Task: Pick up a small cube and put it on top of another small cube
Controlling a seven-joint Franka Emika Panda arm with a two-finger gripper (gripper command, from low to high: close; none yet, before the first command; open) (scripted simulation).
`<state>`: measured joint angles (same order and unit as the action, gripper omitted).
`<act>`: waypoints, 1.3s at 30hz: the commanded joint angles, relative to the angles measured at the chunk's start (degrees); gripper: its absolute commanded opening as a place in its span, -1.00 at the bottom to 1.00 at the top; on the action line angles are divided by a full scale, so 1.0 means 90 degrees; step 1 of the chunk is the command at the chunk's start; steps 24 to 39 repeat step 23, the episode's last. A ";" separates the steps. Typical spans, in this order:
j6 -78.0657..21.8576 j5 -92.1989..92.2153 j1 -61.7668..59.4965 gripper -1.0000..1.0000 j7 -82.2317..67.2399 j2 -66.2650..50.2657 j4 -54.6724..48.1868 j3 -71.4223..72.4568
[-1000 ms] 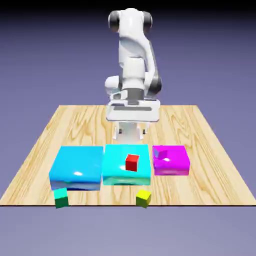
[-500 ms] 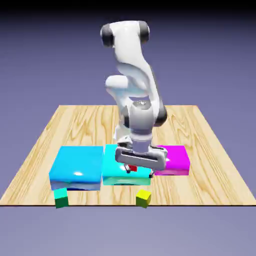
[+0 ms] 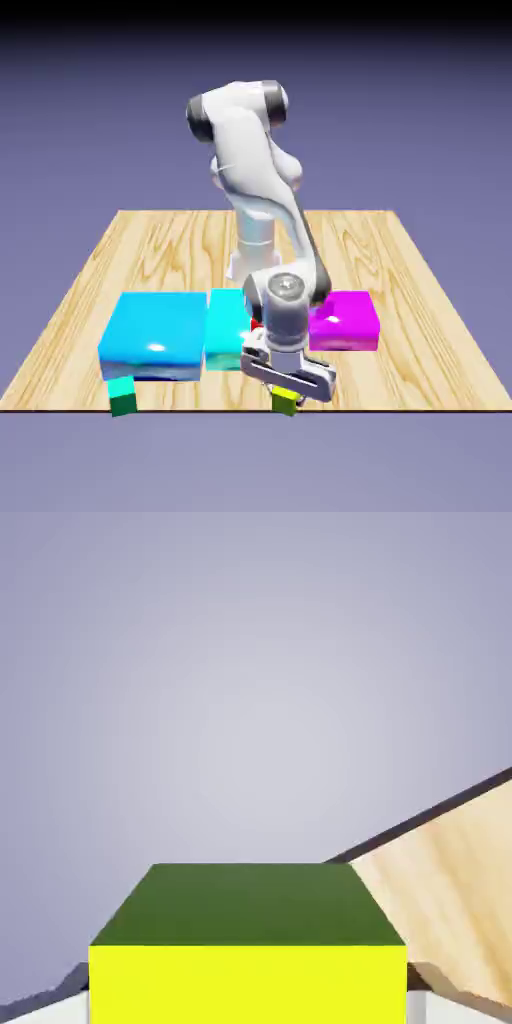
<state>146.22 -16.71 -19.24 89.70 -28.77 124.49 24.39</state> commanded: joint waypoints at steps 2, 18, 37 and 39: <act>-0.0309 0.0282 -0.0173 -1.00 -0.0117 0.0310 -0.0018 0.0026; -0.0710 0.2603 -0.0715 -1.00 -0.0267 -0.0254 -0.1399 -0.2956; -0.1019 0.2567 -0.0707 1.00 -0.0240 0.0041 -0.1413 -0.2984; -0.1019 0.2567 -0.0707 1.00 -0.0240 0.0041 -0.1413 -0.2984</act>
